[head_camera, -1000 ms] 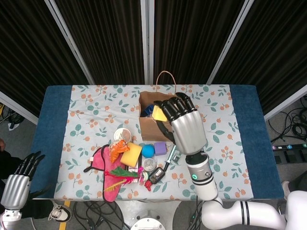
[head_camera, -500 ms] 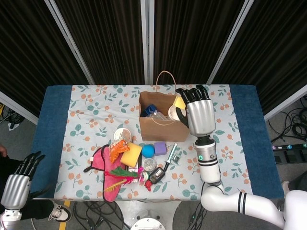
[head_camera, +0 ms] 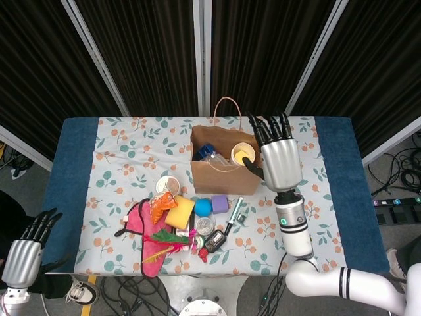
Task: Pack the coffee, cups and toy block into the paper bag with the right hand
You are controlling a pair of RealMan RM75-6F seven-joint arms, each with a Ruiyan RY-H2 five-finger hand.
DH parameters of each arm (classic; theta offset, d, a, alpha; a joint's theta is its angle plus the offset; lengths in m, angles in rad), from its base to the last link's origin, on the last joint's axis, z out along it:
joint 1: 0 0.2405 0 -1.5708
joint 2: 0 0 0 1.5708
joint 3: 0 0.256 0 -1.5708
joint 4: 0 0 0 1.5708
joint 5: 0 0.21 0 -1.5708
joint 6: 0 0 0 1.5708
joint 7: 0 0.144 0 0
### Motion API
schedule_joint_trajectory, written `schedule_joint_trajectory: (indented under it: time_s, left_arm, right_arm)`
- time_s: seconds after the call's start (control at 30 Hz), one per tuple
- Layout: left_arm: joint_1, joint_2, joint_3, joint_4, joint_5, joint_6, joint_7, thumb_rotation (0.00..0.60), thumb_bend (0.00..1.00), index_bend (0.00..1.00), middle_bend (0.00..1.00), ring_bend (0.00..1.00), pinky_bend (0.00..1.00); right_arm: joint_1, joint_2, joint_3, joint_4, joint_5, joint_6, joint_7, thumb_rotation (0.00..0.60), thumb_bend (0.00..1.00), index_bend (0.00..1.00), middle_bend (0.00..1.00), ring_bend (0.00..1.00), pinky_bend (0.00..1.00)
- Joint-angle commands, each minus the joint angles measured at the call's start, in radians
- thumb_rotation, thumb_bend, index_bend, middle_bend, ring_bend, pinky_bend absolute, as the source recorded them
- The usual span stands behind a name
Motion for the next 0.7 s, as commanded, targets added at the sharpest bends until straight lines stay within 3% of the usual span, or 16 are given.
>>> schedule_joint_trajectory:
  time_s: [0.03,0.2,0.33,0.47,0.7]
  left_arm:
    - [0.000,-0.001,0.000,-0.001,0.002,0.003,0.002,0.600,0.16,0.18,0.19,0.12,0.23]
    - [-0.002,-0.003,-0.001,-0.002,0.003,-0.001,0.013,0.600,0.16,0.18,0.19,0.12,0.23]
    - [-0.007,-0.008,0.000,-0.003,0.016,0.004,0.021,0.600,0.16,0.18,0.19,0.12,0.23]
    - [-0.007,-0.013,0.004,-0.002,0.028,0.009,0.037,0.600,0.16,0.18,0.19,0.12,0.23]
    - [-0.007,-0.013,0.008,-0.003,0.029,0.004,0.049,0.600,0.16,0.18,0.19,0.12,0.23]
  right_arm:
    - [-0.106,0.163,-0.068,-0.114,-0.120,0.081,-0.041,0.600,0.00,0.07,0.27,0.14,0.03]
    - [-0.341,0.398,-0.246,-0.204,-0.245,0.216,-0.045,0.600,0.00,0.07,0.23,0.07,0.00]
    - [-0.479,0.472,-0.365,-0.089,-0.304,0.307,0.149,0.600,0.00,0.09,0.22,0.06,0.00]
    - [-0.550,0.465,-0.430,0.096,-0.304,0.332,0.339,0.600,0.00,0.10,0.21,0.06,0.00]
    - [-0.617,0.394,-0.499,0.403,-0.351,0.370,0.617,0.600,0.00,0.10,0.20,0.04,0.00]
